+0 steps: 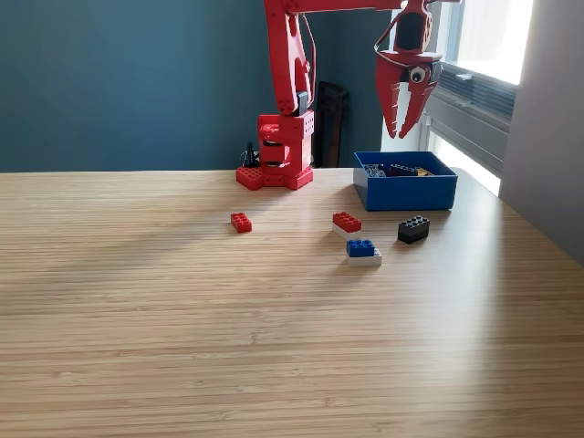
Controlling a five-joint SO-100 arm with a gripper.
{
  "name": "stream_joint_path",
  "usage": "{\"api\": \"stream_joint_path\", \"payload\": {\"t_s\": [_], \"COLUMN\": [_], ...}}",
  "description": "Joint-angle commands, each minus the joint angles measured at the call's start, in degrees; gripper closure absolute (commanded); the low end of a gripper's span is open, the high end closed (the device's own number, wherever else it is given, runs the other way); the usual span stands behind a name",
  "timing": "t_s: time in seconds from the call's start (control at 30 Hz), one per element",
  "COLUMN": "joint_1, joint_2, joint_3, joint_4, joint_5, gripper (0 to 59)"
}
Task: Grasp a lego block and put it in the bin.
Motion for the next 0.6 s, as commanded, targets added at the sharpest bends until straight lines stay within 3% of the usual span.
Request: {"api": "stream_joint_path", "payload": {"t_s": [0.03,0.33,0.6], "joint_1": [12.30,33.66,45.18], "joint_2": [1.23,1.23,1.23], "joint_3": [-5.27,-8.44,-6.50], "joint_4": [0.53,-0.18,-5.10], "joint_5": [-0.88,-5.54,-6.77], "gripper": [58.5,58.5,58.5]}}
